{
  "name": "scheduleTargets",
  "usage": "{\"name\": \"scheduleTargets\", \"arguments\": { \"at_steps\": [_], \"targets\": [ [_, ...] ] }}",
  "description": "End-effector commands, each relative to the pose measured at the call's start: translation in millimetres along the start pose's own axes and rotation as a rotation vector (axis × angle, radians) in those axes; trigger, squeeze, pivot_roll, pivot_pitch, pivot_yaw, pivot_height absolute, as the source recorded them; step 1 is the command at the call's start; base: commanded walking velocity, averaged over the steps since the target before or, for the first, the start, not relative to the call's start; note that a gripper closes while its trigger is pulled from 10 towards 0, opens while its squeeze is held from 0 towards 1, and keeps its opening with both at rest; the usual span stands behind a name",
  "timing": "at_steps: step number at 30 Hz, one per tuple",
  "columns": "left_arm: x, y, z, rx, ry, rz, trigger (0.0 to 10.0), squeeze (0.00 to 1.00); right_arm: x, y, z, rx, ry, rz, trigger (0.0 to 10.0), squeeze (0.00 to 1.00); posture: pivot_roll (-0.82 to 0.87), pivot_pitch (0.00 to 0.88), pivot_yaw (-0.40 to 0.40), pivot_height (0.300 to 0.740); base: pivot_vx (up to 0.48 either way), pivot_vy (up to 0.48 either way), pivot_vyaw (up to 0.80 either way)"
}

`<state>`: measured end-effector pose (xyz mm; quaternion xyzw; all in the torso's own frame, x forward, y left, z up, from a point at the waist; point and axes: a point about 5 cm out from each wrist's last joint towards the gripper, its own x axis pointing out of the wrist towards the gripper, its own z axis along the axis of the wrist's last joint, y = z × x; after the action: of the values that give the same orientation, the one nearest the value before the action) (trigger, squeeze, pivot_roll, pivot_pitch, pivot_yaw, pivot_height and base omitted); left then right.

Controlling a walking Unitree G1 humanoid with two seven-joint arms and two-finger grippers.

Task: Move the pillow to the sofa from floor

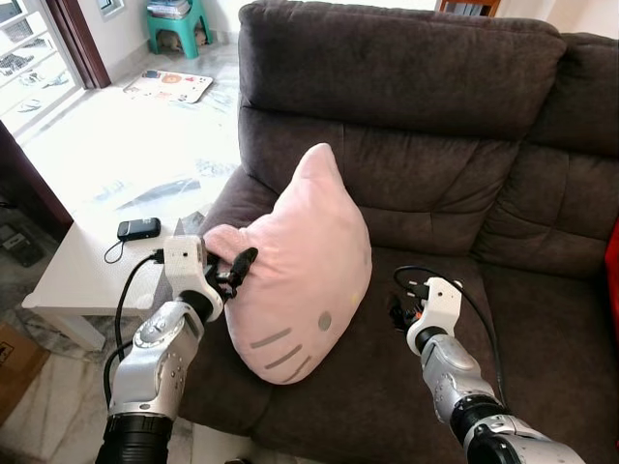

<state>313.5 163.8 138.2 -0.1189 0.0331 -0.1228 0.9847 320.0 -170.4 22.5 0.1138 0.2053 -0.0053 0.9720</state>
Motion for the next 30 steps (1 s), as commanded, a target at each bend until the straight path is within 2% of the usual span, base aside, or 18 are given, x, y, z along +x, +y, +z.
{"name": "scheduleTargets", "arguments": {
  "at_steps": [1, 9, 13, 17, 18, 19, 22, 23, 28, 30],
  "targets": [
    [-0.4, -3.6, 8, 0.01, -0.006, -0.01, 10.0, 1.0, -2.0, -3.5, -4, 0.003, 0.005, -0.013, 10.0, 0.0, 0.12, 0.113, -0.023, 0.74, 0.0, 0.0, 0.0],
    [-1.2, -14.8, 19, 0.023, -0.005, -0.052, 10.0, 1.0, -1.1, -0.8, -3, -0.006, 0.004, -0.007, 10.0, 0.0, 0.12, 0.124, -0.024, 0.74, 0.0, 0.0, 0.0],
    [-1.1, -19.9, 42, 0.043, -0.096, -0.068, 10.0, 1.0, -1.0, -1.2, -2, -0.011, 0.002, -0.006, 10.0, 0.0, 0.12, 0.126, -0.028, 0.74, 0.0, 0.0, 0.0],
    [-2.9, -19.2, 58, 0.153, -0.182, -0.026, 10.0, 1.0, -1.6, -2.4, -3, -0.014, 0.003, -0.011, 10.0, 0.0, 0.13, 0.127, -0.029, 0.74, 0.0, 0.0, 0.0],
    [-3.8, -18.0, 62, 0.173, -0.21, -0.007, 10.0, 0.84, -1.8, -3.1, -3, -0.015, 0.003, -0.014, 10.0, 0.0, 0.13, 0.128, -0.029, 0.74, 0.0, 0.0, 0.0],
    [-5.5, -14.9, 66, 0.211, -0.242, 0.026, 10.0, 0.0, -2.2, -3.9, -4, -0.016, -0.002, -0.019, 10.0, 0.0, 0.13, 0.127, -0.03, 0.74, 0.0, 0.0, 0.0],
    [-7.4, -9.6, 62, 0.238, -0.249, 0.06, 10.0, 0.0, -2.6, -4.1, -4, -0.015, -0.013, -0.021, 10.0, 0.0, 0.13, 0.126, -0.029, 0.74, 0.0, 0.0, 0.0],
    [-9.9, -3.3, 52, 0.283, -0.24, 0.096, 10.0, 0.0, -3.3, -5.1, -3, -0.009, -0.032, -0.025, 10.0, 0.0, 0.13, 0.126, -0.029, 0.74, 0.0, 0.0, 0.0],
    [-18.0, 14.2, 29, 0.385, -0.197, 0.19, 10.0, 0.0, -4.3, -7.6, 3, 0.032, -0.1, -0.04, 10.0, 0.0, 0.12, 0.124, -0.026, 0.74, 0.0, 0.0, 0.0],
    [-30.1, 29.2, 12, 0.466, -0.179, 0.274, 10.0, 0.0, -6.0, -11.7, 12, 0.03, -0.174, -0.051, 10.0, 0.0, 0.12, 0.124, -0.027, 0.74, 0.0, 0.0, 0.0]
  ]
}}
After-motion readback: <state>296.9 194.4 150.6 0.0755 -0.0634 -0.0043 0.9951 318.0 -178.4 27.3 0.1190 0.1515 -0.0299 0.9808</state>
